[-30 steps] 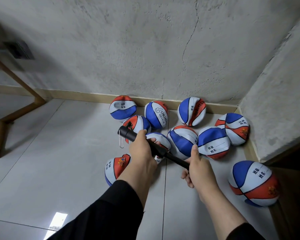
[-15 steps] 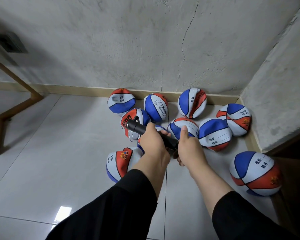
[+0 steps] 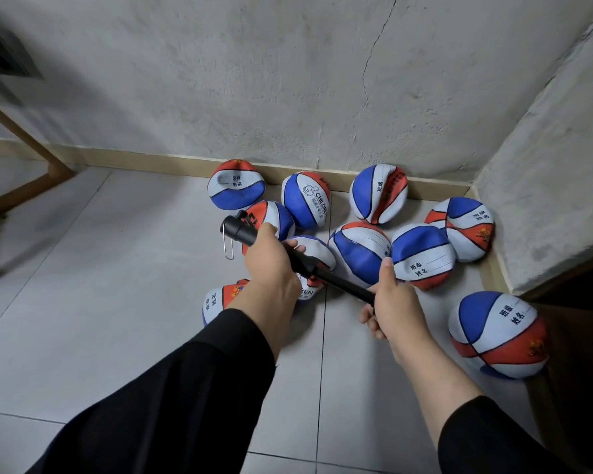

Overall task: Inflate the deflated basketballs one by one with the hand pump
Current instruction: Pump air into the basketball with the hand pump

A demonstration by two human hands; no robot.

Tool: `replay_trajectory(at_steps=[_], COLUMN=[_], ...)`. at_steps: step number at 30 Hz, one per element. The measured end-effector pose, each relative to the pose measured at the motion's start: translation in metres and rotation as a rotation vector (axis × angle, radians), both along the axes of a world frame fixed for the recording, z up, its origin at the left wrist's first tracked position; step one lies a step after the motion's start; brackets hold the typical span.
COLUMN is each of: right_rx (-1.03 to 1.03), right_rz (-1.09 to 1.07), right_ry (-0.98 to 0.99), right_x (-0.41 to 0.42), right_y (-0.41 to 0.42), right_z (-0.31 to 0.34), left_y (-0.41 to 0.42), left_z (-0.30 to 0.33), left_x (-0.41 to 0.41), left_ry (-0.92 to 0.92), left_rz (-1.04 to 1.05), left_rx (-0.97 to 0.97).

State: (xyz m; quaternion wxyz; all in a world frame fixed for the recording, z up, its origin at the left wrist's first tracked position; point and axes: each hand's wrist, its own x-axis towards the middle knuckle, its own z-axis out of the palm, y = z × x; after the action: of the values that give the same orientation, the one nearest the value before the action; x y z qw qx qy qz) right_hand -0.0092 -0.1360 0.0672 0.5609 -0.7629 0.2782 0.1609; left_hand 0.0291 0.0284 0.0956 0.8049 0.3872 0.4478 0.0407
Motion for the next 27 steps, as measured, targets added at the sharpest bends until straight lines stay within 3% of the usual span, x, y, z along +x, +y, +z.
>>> replay_trajectory(at_steps=[12, 27], right_rx=[0.002, 0.042], right_rz=[0.045, -0.025], right_ry=[-0.015, 0.018], right_x=[-0.004, -0.006], right_y=[0.025, -0.002], right_z=[-0.008, -0.012], left_y=[-0.050, -0.038], left_z=[-0.017, -0.013], left_x=[-0.028, -0.018], left_ry=[-0.017, 0.004], left_rz=[-0.058, 0.009], left_rx=[-0.054, -0.030])
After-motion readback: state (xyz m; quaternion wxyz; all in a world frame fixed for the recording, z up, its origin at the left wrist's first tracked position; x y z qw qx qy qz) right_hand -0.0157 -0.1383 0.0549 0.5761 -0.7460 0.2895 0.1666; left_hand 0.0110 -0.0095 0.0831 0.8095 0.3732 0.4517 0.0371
